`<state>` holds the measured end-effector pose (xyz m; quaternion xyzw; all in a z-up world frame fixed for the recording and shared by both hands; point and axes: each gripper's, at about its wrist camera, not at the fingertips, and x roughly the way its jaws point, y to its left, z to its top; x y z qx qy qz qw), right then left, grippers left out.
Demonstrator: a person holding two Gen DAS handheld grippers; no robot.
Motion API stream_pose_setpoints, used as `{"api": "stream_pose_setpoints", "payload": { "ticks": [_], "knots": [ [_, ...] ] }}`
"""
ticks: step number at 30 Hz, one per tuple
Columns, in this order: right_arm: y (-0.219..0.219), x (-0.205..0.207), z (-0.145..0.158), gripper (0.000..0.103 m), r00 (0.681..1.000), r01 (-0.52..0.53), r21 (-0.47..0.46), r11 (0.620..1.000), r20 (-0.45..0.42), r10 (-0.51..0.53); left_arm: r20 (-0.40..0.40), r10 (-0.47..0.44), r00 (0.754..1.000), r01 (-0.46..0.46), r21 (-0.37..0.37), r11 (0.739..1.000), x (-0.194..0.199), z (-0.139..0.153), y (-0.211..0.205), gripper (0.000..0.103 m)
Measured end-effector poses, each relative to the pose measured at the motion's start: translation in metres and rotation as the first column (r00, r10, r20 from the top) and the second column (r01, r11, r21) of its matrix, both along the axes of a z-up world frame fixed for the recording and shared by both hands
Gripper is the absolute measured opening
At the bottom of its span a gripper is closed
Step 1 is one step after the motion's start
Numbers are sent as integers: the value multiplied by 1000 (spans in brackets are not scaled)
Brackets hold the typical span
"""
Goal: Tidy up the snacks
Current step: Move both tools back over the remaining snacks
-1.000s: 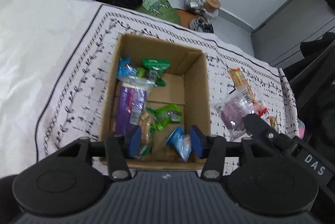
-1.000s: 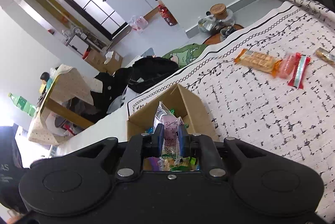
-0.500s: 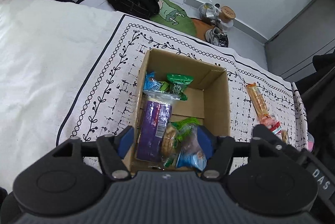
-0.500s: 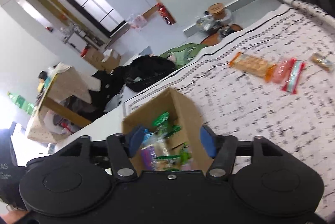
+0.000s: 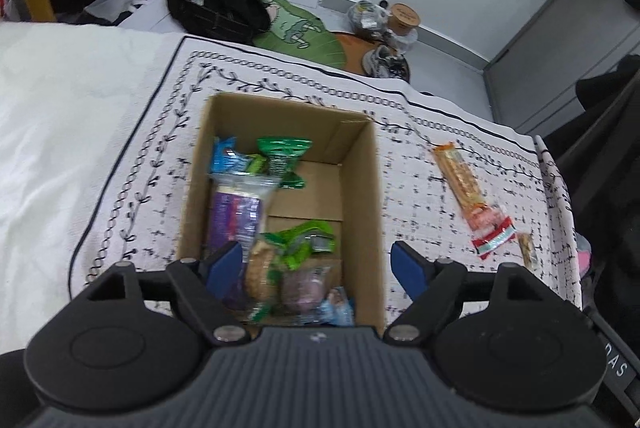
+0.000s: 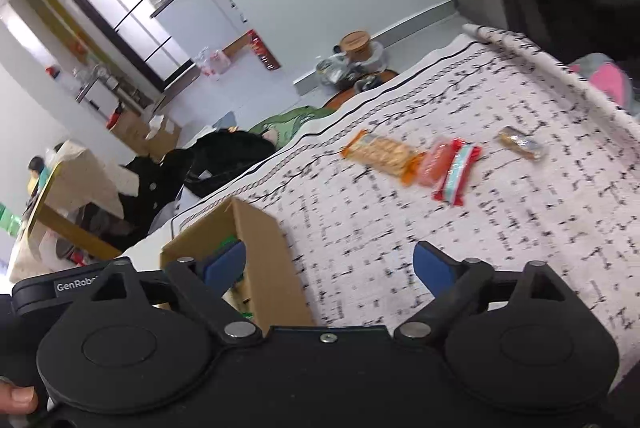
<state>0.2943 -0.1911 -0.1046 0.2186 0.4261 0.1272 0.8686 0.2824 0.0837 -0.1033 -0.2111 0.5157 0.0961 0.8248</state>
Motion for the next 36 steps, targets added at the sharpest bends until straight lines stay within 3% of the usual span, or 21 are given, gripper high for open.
{"api": "stream_pose_setpoints", "payload": {
  "ticks": [13,25,36],
  "knots": [
    [-66,-1,-12,91,992,121,-18,992,32,-120,50,-66,997,67,-14,998,18,0,-55,81],
    [-112,13,-37,91,987,153,-54,987,58,-150,79,-170,982,172,-15,985,41,-15,-117,81],
    [-146,37,-71,85,979,198,40,979,46,-199,91,-269,959,269,14,963,72,-36,-167,80]
  ]
}}
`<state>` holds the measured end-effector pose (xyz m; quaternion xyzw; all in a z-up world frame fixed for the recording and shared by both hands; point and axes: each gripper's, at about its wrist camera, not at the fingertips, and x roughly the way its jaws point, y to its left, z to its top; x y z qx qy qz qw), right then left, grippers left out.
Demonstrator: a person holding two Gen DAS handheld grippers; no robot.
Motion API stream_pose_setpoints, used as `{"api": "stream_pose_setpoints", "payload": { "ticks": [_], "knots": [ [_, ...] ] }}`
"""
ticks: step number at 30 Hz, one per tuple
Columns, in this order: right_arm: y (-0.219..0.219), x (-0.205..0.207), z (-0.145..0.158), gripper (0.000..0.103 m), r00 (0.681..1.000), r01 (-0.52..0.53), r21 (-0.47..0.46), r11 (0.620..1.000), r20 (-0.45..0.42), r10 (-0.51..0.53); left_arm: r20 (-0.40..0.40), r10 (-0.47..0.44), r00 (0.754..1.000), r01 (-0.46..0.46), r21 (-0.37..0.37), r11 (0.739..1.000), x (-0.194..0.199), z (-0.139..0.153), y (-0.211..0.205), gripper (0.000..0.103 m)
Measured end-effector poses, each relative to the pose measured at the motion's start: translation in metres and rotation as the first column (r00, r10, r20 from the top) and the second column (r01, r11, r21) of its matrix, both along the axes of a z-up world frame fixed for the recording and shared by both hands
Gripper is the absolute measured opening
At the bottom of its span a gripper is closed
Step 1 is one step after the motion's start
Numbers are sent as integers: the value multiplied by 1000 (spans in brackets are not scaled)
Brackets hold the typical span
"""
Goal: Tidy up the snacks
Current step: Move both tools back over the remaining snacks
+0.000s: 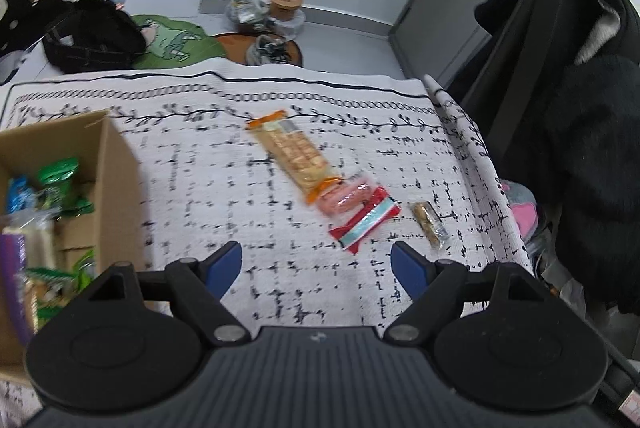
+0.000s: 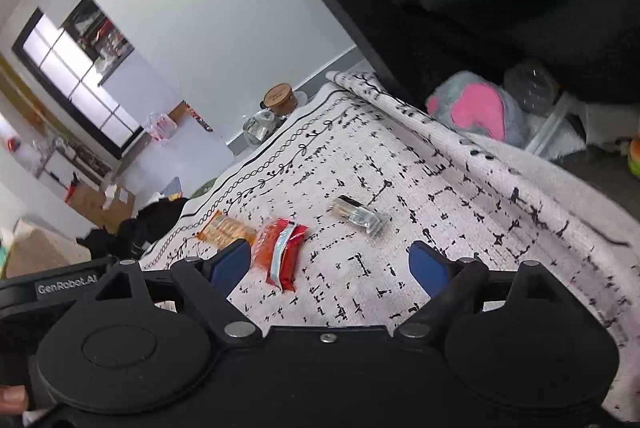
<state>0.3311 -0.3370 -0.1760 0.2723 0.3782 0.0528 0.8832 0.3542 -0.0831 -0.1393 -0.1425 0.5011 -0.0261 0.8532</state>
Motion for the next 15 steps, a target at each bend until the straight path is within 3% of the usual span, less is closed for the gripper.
{"api": "stream_pose_setpoints", "payload": {
  "ticks": [7,15],
  "knots": [
    [-2,15,-12,82,1000,10,-5,1000,17,-10,-3,-65,998,65,21,998,22,-23,-22,78],
    [-7,36,-27,76,999,32,27,999,-6,-32,-4,-113,994,113,35,993,51,-46,-37,67]
  ]
}}
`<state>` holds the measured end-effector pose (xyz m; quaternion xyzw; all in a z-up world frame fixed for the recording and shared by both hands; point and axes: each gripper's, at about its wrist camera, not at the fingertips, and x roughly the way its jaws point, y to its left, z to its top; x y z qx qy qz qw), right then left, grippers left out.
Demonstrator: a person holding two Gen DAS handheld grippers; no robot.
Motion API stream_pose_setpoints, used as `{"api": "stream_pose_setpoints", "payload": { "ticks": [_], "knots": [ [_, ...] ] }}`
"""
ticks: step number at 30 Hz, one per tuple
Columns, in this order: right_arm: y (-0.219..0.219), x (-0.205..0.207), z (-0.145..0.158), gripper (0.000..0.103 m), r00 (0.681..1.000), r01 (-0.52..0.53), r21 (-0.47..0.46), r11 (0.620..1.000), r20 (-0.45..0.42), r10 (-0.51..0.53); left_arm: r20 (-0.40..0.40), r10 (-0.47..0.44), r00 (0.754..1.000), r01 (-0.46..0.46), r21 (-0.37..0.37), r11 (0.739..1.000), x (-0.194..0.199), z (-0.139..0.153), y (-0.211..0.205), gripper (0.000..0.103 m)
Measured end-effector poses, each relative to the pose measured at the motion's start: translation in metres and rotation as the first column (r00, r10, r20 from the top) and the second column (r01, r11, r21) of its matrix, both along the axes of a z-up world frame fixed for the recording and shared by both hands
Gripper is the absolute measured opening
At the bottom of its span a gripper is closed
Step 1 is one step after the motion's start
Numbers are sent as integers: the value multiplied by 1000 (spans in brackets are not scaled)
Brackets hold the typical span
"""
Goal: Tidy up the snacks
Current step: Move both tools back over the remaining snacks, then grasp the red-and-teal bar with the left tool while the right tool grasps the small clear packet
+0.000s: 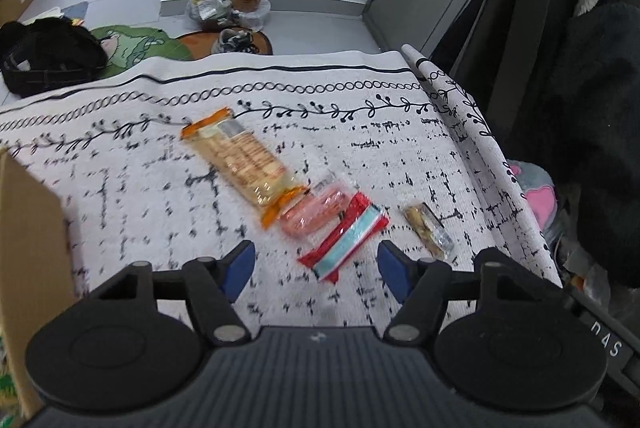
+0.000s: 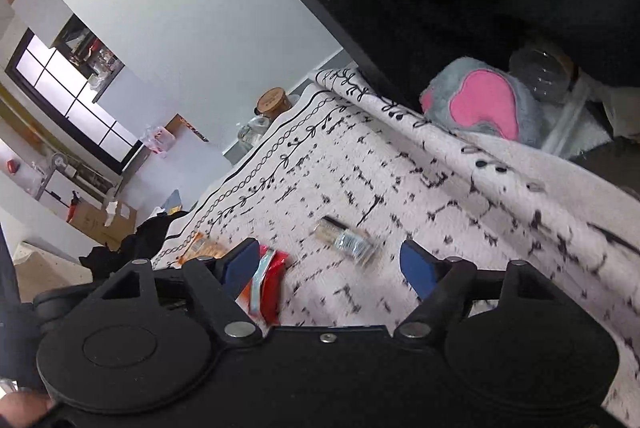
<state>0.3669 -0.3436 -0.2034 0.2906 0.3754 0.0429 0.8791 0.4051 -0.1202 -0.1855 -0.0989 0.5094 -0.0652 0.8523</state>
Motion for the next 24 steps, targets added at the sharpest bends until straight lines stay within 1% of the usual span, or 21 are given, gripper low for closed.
{"api": "stream_pose_setpoints", "payload": {
  "ticks": [1,5,7,11,13,15,16,17,18,20,24],
  "knots": [
    [-1,2,-2,74,1000,10,-2,1000,-6,-10,1,-6,1000,6,-2,1000,4,-3,-1,66],
    [-7,11,-12,70,999,20,41,999,-38,-18,-16,-51,999,50,-20,999,15,-16,-13,55],
    [-8,15,-15,69,999,12,58,998,-42,-10,-18,-67,998,67,-20,998,18,-22,-20,54],
    [-5,20,-17,66,999,1,41,999,-45,1,-35,-78,996,77,-14,997,23,-35,-30,47],
    [-5,21,-19,63,999,-2,48,999,-51,4,-45,-74,996,74,3,997,25,-40,-33,45],
    [-3,22,-19,62,999,-11,47,999,-51,13,-51,-74,996,75,16,997,26,-44,-35,43],
    [-2,22,-18,62,999,-15,41,999,-48,17,-59,-72,996,73,10,997,27,-46,-35,40],
    [-1,23,-18,62,999,-15,32,999,-45,17,-72,-65,995,65,-1,998,28,-49,-33,33],
    [-1,26,-18,62,999,-14,25,1000,-44,15,-80,-57,995,57,-5,998,28,-51,-32,31],
    [-2,31,-18,62,999,-8,28,1000,-33,8,-81,-47,996,48,7,999,26,-50,-31,20],
    [3,38,-17,62,1000,-24,18,1000,-16,25,-93,-33,995,34,4,999,22,-44,-27,19]
  ]
}}
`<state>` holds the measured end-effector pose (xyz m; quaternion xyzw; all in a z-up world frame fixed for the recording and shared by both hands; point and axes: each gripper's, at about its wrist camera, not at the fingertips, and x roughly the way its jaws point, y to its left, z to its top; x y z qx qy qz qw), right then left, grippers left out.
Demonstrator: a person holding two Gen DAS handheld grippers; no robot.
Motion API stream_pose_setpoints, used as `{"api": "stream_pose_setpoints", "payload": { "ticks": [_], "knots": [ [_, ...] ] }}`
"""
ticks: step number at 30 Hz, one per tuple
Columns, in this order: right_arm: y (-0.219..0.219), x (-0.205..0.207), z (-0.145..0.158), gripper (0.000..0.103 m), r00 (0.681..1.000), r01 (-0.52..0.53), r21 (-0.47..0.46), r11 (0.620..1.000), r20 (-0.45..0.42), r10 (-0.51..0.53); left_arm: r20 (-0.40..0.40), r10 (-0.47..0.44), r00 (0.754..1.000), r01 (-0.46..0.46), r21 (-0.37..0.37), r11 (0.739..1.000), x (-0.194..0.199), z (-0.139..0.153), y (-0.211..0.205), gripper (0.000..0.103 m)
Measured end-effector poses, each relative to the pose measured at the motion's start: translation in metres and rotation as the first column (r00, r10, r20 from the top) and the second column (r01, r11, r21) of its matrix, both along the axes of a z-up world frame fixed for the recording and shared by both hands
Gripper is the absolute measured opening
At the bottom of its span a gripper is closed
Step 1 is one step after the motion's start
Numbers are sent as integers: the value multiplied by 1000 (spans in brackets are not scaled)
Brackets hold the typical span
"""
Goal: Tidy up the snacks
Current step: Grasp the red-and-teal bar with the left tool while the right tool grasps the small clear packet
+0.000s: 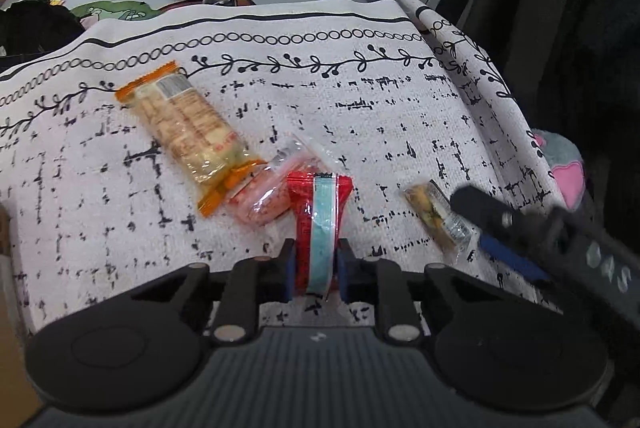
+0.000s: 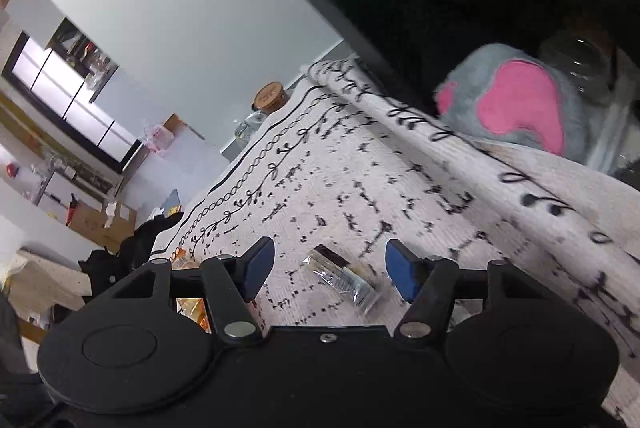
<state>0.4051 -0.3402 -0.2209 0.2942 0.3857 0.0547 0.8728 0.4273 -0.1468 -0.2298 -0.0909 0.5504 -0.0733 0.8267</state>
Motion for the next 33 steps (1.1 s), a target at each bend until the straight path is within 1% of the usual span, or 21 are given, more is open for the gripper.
{"api": "stream_pose_setpoints", "payload": {
  "ticks": [5,8,10,11,12,13,15,18,21,24,27,33],
  "knots": [
    [9,8,-6,60,999,-37,-40,999,-17,36,-3,27,1000,-27,-12,1000,-8,9,11,19],
    [18,6,-9,53,998,-68,-82,994,-26,66,-11,54,998,-54,0,999,-12,12,21,19],
    [23,2,-9,41,995,-92,-106,990,-36,89,-14,79,997,-79,8,997,-14,16,29,19],
    [25,0,-8,36,994,-100,-120,988,-44,96,-17,93,995,-93,9,996,-16,19,33,19],
    [26,-2,-8,26,994,-106,-131,986,-54,100,-20,105,994,-105,10,994,-17,21,37,19],
    [26,-4,-7,20,992,-114,-131,985,-65,106,-22,114,993,-114,11,993,-19,23,41,19],
    [24,-11,-7,19,990,-123,-115,986,-78,115,-27,132,991,-132,13,991,-23,27,47,19],
    [24,-22,-2,18,988,-135,-125,983,-91,124,-27,145,989,-145,11,989,-28,31,53,19],
    [27,-28,7,18,988,-136,-109,985,-86,127,-28,157,987,-157,9,988,-34,34,60,19],
    [33,-35,17,18,988,-140,-124,982,-80,131,-32,169,985,-168,9,986,-40,37,67,19],
    [41,-45,27,18,988,-144,-105,984,-65,137,-30,174,984,-174,7,985,-47,43,75,19],
    [75,-61,52,19,981,-194,-118,974,-16,193,-3,190,982,-190,-4,982,-62,62,94,19]
  ]
}}
